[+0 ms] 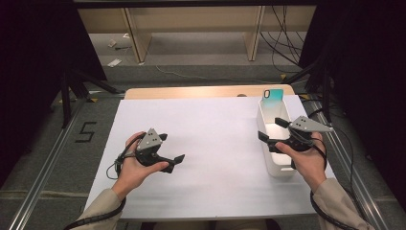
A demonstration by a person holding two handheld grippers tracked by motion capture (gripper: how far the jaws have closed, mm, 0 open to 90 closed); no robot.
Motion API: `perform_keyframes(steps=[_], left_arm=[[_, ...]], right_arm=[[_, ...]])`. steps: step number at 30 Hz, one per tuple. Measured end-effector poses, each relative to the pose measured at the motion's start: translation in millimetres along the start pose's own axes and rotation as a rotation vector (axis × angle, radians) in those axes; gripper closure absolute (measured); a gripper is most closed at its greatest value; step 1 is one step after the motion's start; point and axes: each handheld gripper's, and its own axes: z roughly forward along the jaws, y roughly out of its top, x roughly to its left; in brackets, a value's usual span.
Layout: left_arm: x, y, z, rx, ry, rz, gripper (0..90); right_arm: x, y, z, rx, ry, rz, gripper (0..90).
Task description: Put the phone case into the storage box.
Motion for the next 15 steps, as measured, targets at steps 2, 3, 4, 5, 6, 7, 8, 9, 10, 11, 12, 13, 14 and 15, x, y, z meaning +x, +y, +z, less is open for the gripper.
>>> perform_keyframes(steps=[2, 3, 4, 5, 6, 7, 8, 9, 10, 11, 12, 13, 14, 15], left_arm=[[0.2, -0.2, 0.3, 0.000, 0.000, 0.000, 1.9], [0.2, -0.3, 0.2, 0.002, 0.000, 0.001, 1.9], [0.1, -0.3, 0.2, 0.002, 0.000, 0.001, 1.9], [0.0, -0.1, 0.2, 0.000, 0.000, 0.000, 1.9], [-0.2, 0.1, 0.1, 0.000, 0.001, 0.000, 1.9], [-0.2, 0.2, 0.0, 0.000, 0.001, 0.001, 1.9], [-0.2, 0.3, 0.0, 0.000, 0.001, 0.000, 1.9], [-0.1, 0.2, 0.0, 0.000, 0.001, 0.000, 1.9], [0.0, 0.0, 0.1, 0.000, 0.001, 0.000, 1.9], [0.0, -0.1, 0.2, 0.000, 0.001, 0.000, 1.9], [0.0, -0.1, 0.2, 0.000, 0.001, 0.000, 1.9], [0.0, 0.0, 0.2, 0.000, 0.001, -0.001, 1.9], [0.1, 0.0, 0.1, 0.000, 0.001, -0.001, 1.9], [0.2, 0.1, 0.0, 0.000, 0.001, -0.001, 1.9]], right_arm=[[1.1, -0.1, -1.9, -0.001, 0.001, 0.000, 15.7], [1.7, -0.3, -2.6, -0.003, 0.007, 0.001, 15.7], [2.2, -0.6, -3.2, -0.004, 0.008, -0.003, 15.8], [3.0, -1.1, -3.9, 0.001, 0.010, -0.001, 15.8], [3.4, -1.8, -4.3, 0.004, 0.013, 0.000, 15.8], [3.9, -2.4, -4.5, 0.002, 0.013, -0.001, 15.9], [4.4, -2.9, -5.1, 0.004, 0.012, -0.003, 15.8], [4.8, -3.4, -5.4, 0.006, 0.013, -0.003, 15.8], [5.1, -3.7, -5.8, 0.007, 0.013, -0.001, 15.8], [5.3, -4.0, -6.1, 0.005, 0.013, -0.002, 15.8], [5.3, -4.2, -6.4, 0.005, 0.014, -0.005, 15.8], [5.3, -4.4, -6.7, 0.004, 0.013, -0.005, 15.8], [5.3, -4.5, -7.1, 0.005, 0.014, -0.004, 15.8], [5.2, -4.7, -7.4, 0.005, 0.014, -0.004, 15.8]])
